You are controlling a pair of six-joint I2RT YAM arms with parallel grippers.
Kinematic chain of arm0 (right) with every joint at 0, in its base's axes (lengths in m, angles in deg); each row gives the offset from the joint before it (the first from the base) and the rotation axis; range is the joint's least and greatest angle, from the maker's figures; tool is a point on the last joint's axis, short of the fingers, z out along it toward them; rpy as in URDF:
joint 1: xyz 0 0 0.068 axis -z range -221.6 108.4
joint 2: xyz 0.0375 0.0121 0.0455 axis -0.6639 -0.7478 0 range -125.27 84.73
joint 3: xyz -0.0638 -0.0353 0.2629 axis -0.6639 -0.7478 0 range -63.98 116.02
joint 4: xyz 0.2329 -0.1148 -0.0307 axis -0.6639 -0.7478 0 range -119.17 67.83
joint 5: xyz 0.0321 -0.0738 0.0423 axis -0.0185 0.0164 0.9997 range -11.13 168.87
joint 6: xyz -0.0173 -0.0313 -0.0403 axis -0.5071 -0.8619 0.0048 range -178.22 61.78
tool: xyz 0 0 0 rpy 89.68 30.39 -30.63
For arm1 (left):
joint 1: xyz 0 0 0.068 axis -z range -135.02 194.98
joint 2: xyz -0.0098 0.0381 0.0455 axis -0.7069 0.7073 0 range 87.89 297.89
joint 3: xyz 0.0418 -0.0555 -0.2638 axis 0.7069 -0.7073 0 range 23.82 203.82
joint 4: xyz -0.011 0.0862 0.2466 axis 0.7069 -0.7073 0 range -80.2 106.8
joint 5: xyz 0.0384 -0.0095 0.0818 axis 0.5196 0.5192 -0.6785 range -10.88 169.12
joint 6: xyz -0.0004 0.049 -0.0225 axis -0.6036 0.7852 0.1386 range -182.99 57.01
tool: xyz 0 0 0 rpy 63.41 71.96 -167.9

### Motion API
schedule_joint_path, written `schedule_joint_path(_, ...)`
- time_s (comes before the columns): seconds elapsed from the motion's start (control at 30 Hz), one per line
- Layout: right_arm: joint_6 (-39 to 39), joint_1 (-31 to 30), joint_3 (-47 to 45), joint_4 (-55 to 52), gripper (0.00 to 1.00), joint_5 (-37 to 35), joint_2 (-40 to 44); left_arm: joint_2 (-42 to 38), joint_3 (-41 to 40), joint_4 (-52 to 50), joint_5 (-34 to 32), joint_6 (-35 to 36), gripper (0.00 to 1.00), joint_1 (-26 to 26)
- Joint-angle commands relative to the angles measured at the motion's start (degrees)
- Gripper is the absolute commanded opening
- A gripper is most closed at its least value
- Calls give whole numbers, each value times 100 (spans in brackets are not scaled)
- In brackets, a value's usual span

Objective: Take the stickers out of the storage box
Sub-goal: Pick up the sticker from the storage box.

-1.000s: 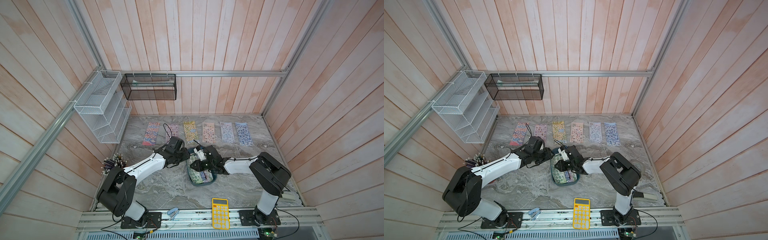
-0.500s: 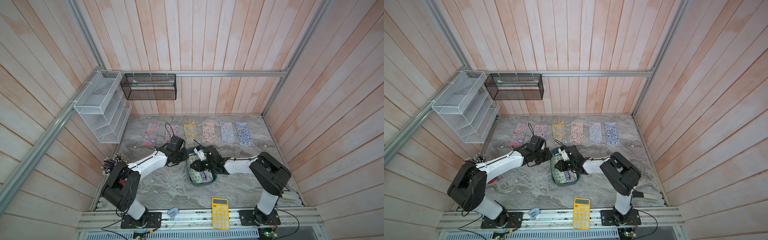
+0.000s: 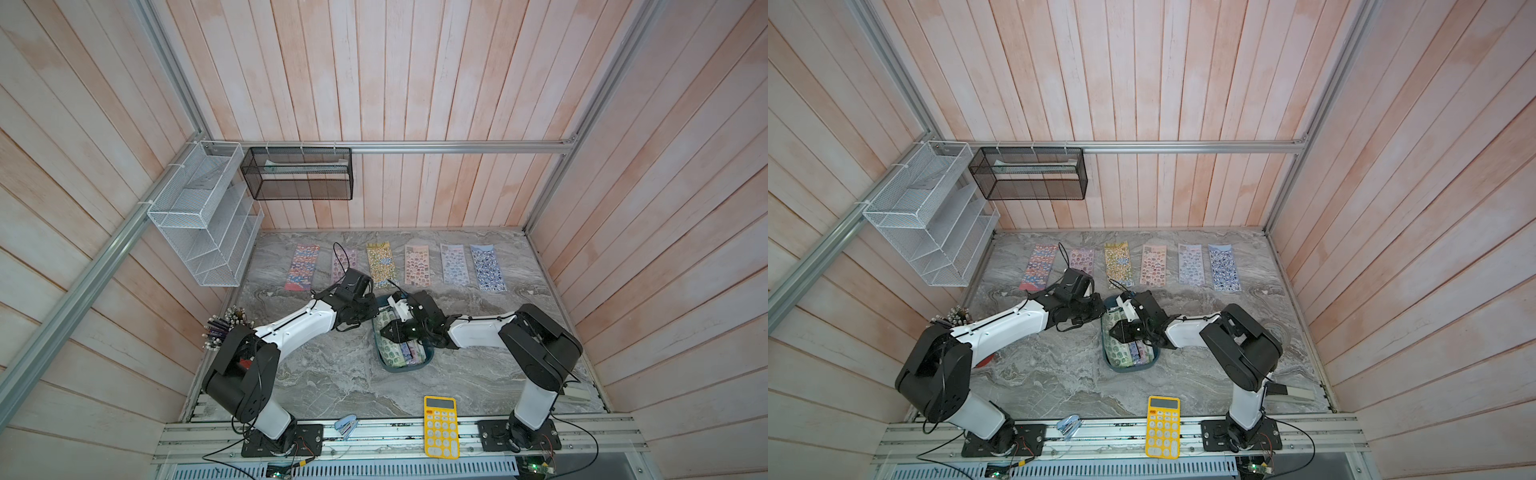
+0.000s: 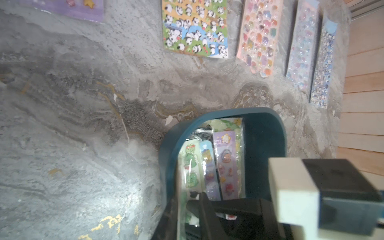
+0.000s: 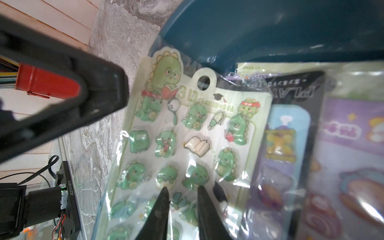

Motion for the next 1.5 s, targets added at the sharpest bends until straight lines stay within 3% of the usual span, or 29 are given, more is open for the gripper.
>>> schedule_joint_path(0.0, 53, -40, -220, -639, 26, 104, -188, 262, 336, -250, -205, 205, 18, 116)
schedule_joint_path(0.23, 53, -36, -259, -600, 26, 97, -184, 641, 853, -860, -686, 399, 16, 306)
schedule_joint_path(0.33, 53, -32, -266, -590, 26, 106, -197, 612, 923, -981, -958, 450, 28, 375)
schedule_joint_path(0.47, 44, -29, -268, -572, 26, 123, -222, 507, 1023, -1150, -1478, 543, 36, 484)
schedule_joint_path(0.9, 44, -27, -256, -528, 26, 150, -259, 975, 1346, -1472, -1835, 716, 36, 530)
schedule_joint_path(0.97, 37, -29, -251, -530, 26, 158, -267, 1016, 1343, -1409, -1746, 733, 33, 528)
schedule_joint_path(1.03, 36, -31, -250, -528, 26, 159, -275, 1049, 1349, -1333, -1672, 739, 18, 544)
schedule_joint_path(1.1, 36, -31, -255, -511, 26, 166, -283, 1076, 1381, -1310, -1640, 734, 11, 552)
schedule_joint_path(1.17, 36, -27, -259, -503, 26, 166, -292, 1104, 1410, -1316, -1613, 734, 10, 552)
schedule_joint_path(1.3, 36, -23, -264, -494, 26, 168, -311, 1133, 1452, -1368, -1633, 734, 22, 566)
schedule_joint_path(1.47, 36, -23, -268, -493, 26, 185, -336, 1122, 1511, -1461, -1654, 734, 31, 572)
